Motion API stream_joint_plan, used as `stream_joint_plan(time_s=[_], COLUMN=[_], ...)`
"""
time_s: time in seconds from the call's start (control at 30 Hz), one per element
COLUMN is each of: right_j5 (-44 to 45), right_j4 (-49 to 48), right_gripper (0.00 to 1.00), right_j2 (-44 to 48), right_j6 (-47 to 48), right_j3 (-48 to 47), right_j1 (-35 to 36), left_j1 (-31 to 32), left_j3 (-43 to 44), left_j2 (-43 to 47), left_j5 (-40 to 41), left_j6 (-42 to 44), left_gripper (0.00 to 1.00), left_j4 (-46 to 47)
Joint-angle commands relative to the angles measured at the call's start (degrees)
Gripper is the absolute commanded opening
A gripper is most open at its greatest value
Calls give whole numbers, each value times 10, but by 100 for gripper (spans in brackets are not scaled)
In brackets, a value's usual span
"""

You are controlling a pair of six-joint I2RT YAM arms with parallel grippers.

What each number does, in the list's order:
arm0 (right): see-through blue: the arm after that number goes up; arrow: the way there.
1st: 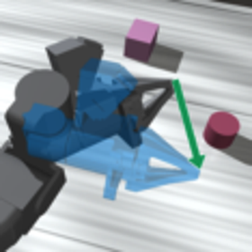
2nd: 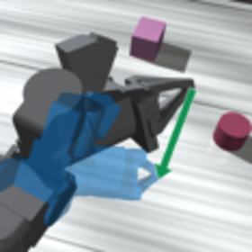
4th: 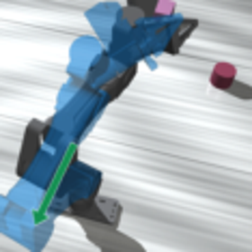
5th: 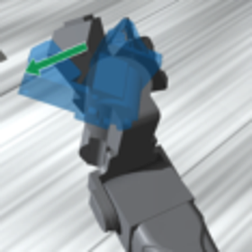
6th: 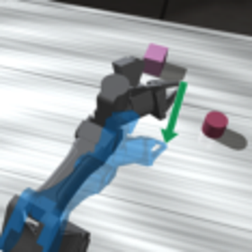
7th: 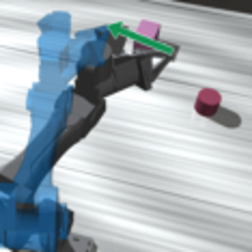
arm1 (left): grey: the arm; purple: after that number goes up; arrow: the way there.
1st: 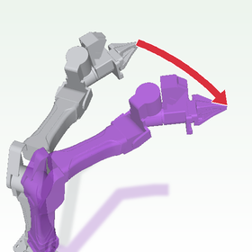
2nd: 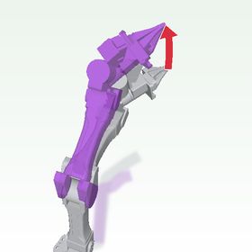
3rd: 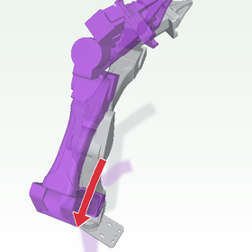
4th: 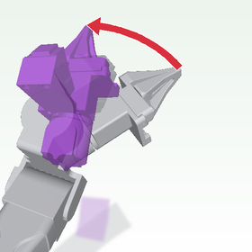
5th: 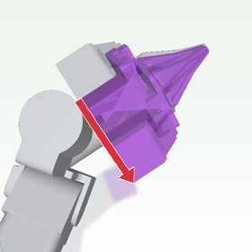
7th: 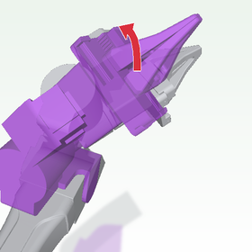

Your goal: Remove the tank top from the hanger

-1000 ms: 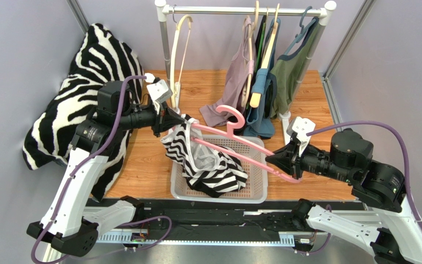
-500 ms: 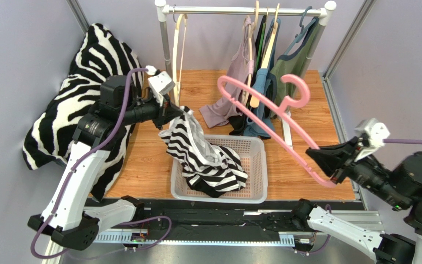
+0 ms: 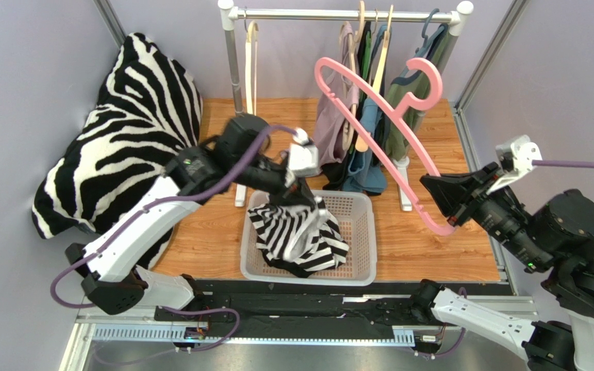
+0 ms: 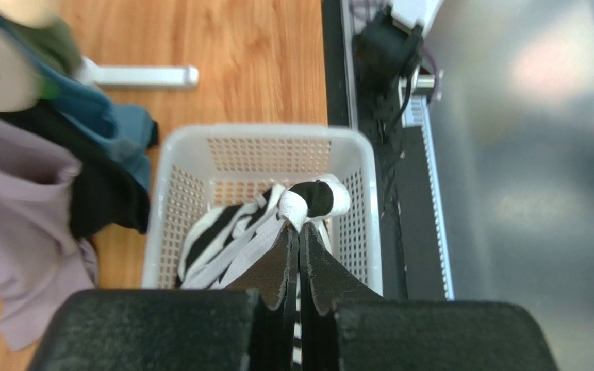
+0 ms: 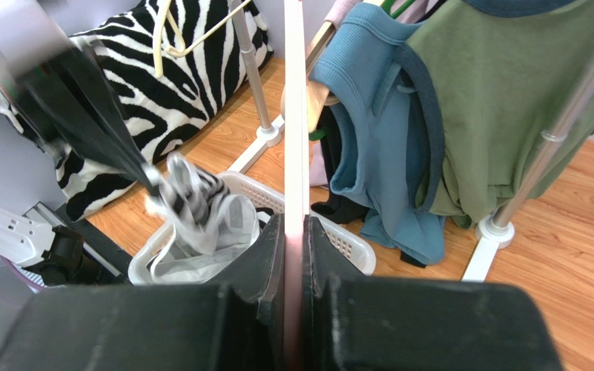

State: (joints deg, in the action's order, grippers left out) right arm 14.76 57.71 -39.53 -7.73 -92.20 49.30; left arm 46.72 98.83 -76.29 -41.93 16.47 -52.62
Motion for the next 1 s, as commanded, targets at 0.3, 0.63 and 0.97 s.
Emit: stream_joint_plan(time_s=[0.3,0.63,0.97], right_j5=[-41,-40,-10], right_j4=[-61,-63,-6], right_gripper=[0,0,0], right_j2=[-82,-122,-205], right_j6=[-25,-17,-36], right_j3=[-49,-72,-183], right_j1=[-3,-3,-3], left_j1=[46,47,48], left_j3=[-247,-391,-380], left_j2=[-70,-107,-94], left_j5=[215,353,253], left_j6=[69,95,119], left_gripper=[29,74,99], left_j4=[30,197,118])
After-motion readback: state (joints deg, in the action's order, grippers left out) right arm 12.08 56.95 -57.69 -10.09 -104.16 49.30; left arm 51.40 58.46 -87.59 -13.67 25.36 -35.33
